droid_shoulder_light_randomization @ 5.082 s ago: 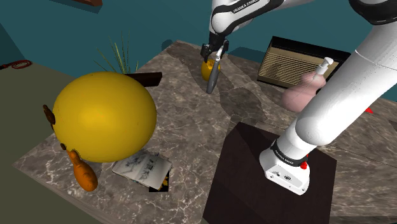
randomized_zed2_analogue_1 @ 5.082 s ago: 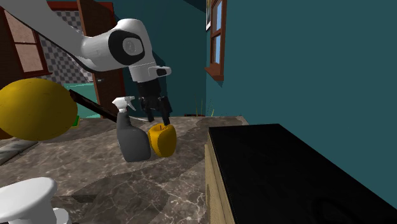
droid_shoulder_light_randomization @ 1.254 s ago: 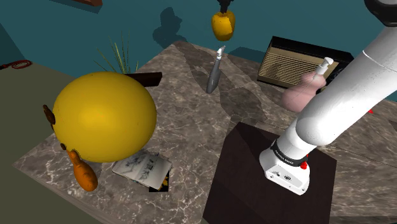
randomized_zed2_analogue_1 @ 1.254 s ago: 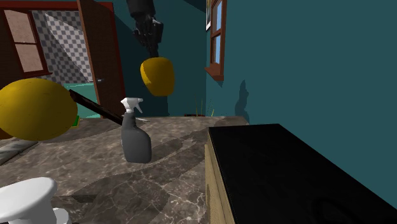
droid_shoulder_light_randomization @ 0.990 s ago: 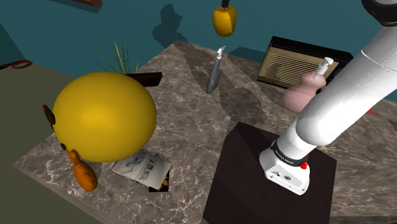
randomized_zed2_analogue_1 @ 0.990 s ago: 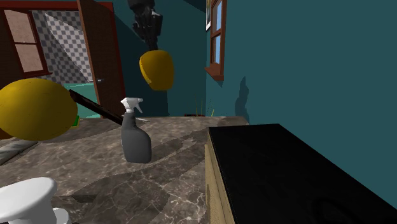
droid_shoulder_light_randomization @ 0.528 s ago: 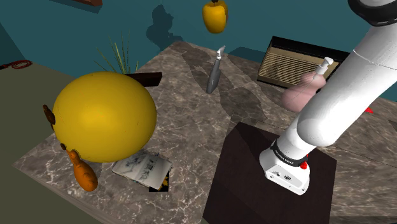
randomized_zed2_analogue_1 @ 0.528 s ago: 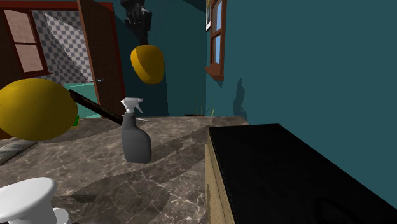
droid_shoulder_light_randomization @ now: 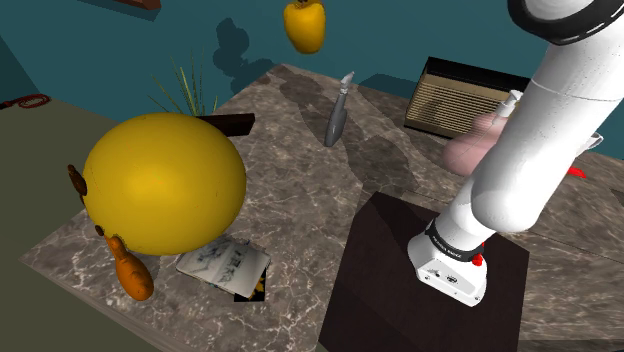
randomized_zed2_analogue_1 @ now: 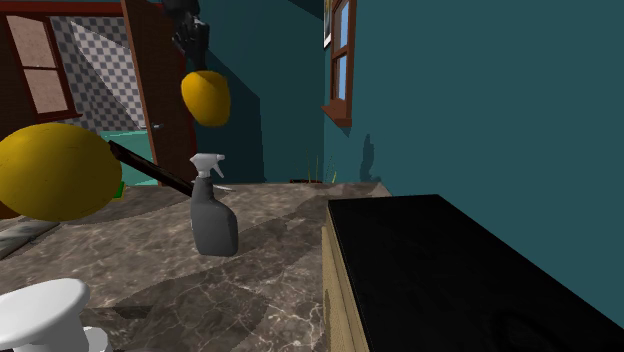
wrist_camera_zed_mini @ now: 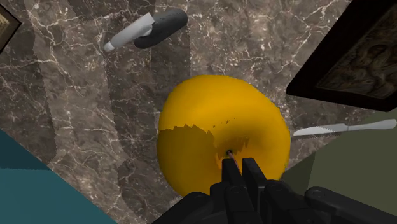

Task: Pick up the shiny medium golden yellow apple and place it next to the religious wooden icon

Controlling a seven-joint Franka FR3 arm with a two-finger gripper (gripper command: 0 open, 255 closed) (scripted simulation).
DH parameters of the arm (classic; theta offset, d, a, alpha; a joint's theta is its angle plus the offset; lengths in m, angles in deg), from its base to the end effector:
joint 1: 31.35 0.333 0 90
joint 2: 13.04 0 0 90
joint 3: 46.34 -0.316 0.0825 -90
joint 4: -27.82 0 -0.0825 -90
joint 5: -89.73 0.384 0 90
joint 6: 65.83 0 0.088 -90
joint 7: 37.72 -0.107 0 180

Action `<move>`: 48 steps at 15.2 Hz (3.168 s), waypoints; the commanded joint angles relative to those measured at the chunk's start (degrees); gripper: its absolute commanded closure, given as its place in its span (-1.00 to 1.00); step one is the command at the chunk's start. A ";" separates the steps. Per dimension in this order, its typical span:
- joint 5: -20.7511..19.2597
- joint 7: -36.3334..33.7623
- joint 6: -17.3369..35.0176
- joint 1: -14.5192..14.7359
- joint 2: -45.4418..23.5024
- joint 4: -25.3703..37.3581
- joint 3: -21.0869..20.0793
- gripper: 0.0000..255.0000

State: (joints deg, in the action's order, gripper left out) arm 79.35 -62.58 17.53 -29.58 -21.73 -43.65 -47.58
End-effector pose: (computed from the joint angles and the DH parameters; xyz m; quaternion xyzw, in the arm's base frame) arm 0.5874 0.0086 0.6797 0.9751 -0.2016 0.0481 0.0786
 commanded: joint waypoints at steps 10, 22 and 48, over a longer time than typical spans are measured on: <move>-0.53 -4.99 3.85 2.59 -3.09 -1.56 -1.64 1.00; -0.44 -6.53 14.19 2.22 -0.19 -14.91 -1.55 1.00; -1.63 -9.91 33.48 1.87 -1.53 -33.11 -1.25 1.00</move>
State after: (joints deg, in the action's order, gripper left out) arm 77.81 -72.35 50.08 -27.67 -23.14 -75.99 -48.87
